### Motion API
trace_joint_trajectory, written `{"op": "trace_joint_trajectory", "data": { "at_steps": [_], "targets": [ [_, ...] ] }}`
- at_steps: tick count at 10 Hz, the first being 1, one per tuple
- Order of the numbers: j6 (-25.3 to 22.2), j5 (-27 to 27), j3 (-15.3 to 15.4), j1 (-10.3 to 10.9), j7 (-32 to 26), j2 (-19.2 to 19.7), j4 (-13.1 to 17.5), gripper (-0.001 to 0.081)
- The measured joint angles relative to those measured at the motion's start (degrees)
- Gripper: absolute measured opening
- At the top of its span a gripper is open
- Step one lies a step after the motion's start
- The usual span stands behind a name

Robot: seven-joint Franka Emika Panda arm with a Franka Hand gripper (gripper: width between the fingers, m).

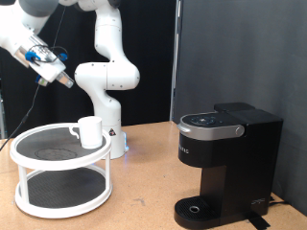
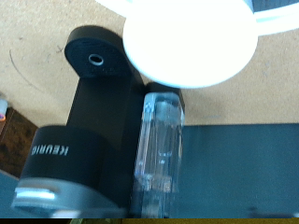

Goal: Make a cup of coffee with the keurig machine

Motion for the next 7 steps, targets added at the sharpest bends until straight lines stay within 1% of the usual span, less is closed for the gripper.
{"op": "trace_joint_trajectory", "data": {
  "at_steps": [1, 2, 3, 4, 5, 6, 7],
  "targets": [
    [1.88, -0.49, 0.00, -0.02, -0.81, 0.05, -1.54, 0.0113],
    [3.82, -0.93, 0.00, -0.05, -1.60, 0.07, -2.97, 0.0316],
    [5.80, -1.35, 0.00, -0.09, -2.30, 0.08, -4.27, 0.0451],
    [7.74, -1.88, 0.00, -0.11, -2.93, 0.10, -5.52, 0.0451],
    [9.69, -2.46, -0.01, -0.12, -3.46, 0.15, -6.76, 0.0648],
    [11.59, -3.00, -0.01, -0.13, -4.04, 0.26, -7.99, 0.0708],
    [12.90, -3.24, -0.09, -0.13, -4.59, 0.40, -8.99, 0.0708]
  ]
}}
